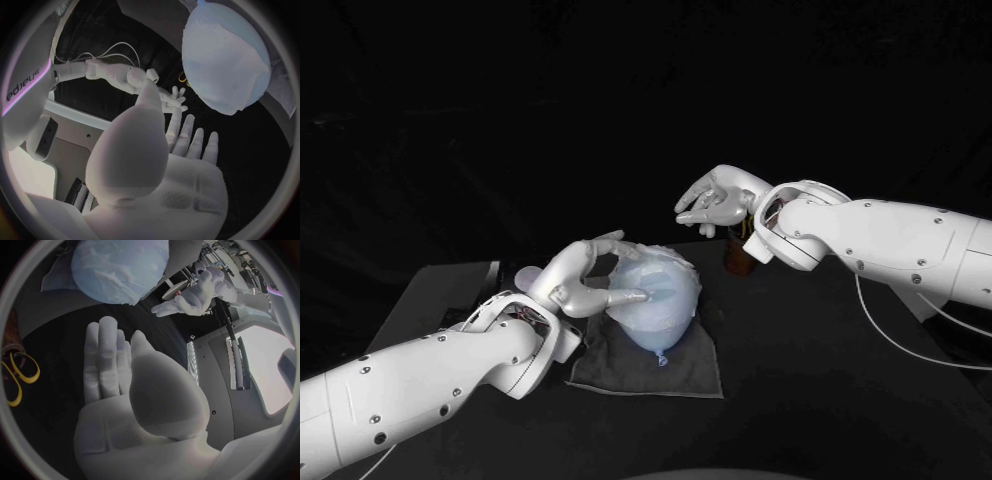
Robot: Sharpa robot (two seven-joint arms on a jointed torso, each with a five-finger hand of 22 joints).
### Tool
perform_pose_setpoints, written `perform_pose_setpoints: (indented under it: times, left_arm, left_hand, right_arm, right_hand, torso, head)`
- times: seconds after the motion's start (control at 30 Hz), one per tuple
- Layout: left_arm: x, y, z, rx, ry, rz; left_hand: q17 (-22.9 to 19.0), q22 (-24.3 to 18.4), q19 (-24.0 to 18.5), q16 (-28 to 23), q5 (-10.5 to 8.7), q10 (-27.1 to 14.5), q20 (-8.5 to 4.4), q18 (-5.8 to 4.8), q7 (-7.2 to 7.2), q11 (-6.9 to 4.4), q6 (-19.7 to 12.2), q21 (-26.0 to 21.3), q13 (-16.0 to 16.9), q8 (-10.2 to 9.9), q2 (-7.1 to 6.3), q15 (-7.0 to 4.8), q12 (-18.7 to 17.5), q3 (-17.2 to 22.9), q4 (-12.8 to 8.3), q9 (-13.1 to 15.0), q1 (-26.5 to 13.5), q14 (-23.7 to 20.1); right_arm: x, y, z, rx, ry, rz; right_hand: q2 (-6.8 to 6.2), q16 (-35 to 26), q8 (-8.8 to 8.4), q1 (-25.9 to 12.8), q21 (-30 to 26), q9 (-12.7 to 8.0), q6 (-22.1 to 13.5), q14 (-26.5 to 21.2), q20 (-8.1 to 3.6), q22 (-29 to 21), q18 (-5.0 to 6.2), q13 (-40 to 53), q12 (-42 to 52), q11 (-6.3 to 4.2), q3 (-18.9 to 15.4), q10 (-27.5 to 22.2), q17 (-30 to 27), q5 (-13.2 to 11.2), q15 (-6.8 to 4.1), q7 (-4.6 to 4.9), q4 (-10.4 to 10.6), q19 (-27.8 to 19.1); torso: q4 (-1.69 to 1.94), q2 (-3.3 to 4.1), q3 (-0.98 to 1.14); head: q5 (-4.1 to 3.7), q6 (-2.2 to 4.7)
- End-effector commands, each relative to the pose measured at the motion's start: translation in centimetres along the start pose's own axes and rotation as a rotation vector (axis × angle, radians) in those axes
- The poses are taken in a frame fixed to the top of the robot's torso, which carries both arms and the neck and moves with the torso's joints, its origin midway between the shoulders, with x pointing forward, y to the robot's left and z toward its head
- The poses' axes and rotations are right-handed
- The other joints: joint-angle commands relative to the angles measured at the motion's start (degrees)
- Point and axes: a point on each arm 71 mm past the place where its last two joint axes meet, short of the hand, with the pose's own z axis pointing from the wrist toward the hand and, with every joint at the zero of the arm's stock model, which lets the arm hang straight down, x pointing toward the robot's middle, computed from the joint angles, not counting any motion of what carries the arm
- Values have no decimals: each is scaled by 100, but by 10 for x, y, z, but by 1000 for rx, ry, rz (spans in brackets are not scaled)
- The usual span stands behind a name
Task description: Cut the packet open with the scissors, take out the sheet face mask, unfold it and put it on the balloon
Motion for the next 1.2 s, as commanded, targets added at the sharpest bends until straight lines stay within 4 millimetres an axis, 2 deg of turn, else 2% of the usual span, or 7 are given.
perform_pose_setpoints:
  times: [0.03,0.07,0.17,0.33,0.6,0.87,1.2]
  left_arm:
    - [11,-11,0,156,83,166]
    - [13,-11,0,166,90,179]
    - [18,-13,1,192,109,214]
    - [25,-15,3,210,134,252]
    - [33,-15,4,225,153,295]
    - [29,-15,2,235,83,305]
    - [3,-18,0,196,-74,203]
  left_hand:
    - [23,0,-21,-23,-20,185,-6,24,43,51,76,-10,13,-53,5,3,-80,12,-5,-4,22,98]
    - [25,0,-19,-23,-20,195,-9,32,56,63,81,-9,12,-61,-3,8,-94,8,-5,-5,25,106]
    - [22,-16,-141,-60,-16,186,-32,93,97,88,87,-32,4,-132,-102,26,-225,-68,0,-23,33,88]
    - [-28,-20,-237,-214,-7,-186,-23,156,42,6,-5,-33,-24,-282,-312,-57,-506,-256,9,-64,6,-200]
    - [-67,-14,-261,-351,13,-1164,-47,241,-162,-238,-703,-21,-80,-740,-495,-155,-774,-410,15,-223,82,-470]
    - [-39,-4,-197,-335,14,-1412,-56,427,-132,-210,-962,15,-95,-933,-483,-55,-789,-194,21,-280,306,-361]
    - [-20,-12,-198,-331,12,-1209,25,365,-60,-55,-972,8,-61,-976,-474,-34,-734,-133,13,-279,260,-283]
  right_arm:
    - [4,-3,7,55,104,-118]
    - [4,-3,9,68,118,-117]
    - [7,-4,13,109,170,-102]
    - [10,-5,16,154,210,-43]
    - [10,-6,17,195,219,51]
    - [13,-6,15,208,241,80]
    - [7,-10,15,209,197,96]
  right_hand:
    - [-111,1061,-81,-43,327,-35,86,459,-174,186,41,299,280,-155,64,523,931,16,-161,-102,-1,426]
    - [-146,2376,-112,-115,510,-48,130,546,-245,311,30,537,485,-211,82,666,2282,14,-214,-144,-4,590]
    - [-235,4155,-229,-266,1486,-91,160,571,-300,1255,-93,1466,1222,-240,142,636,4223,5,-240,-157,-26,827]
    - [-285,5423,-394,-469,3354,-139,127,669,-276,3152,-342,5419,4979,-171,259,604,5808,-2,-183,-124,-55,1127]
    - [-282,5814,-507,-742,4572,-149,74,771,-165,4431,-501,8036,7702,-71,413,1294,6416,8,-70,-33,-100,1334]
    - [-310,5901,-564,-891,4917,-158,-21,804,-119,4795,-555,8431,8146,-20,429,1491,6592,1,-28,12,-113,1421]
    - [-334,5910,-598,-942,4962,-166,-91,808,-101,4851,-561,8451,8169,0,415,1503,6612,-6,-9,32,-114,1419]
  torso:
    - [4,19,-8]
    - [5,23,-10]
    - [6,42,-17]
    - [6,74,-27]
    - [5,103,-37]
    - [5,126,-42]
    - [-5,131,-62]
  head:
    - [-26,40]
    - [-27,43]
    - [-42,64]
    - [-47,89]
    - [-73,143]
    - [-65,170]
    - [-86,168]
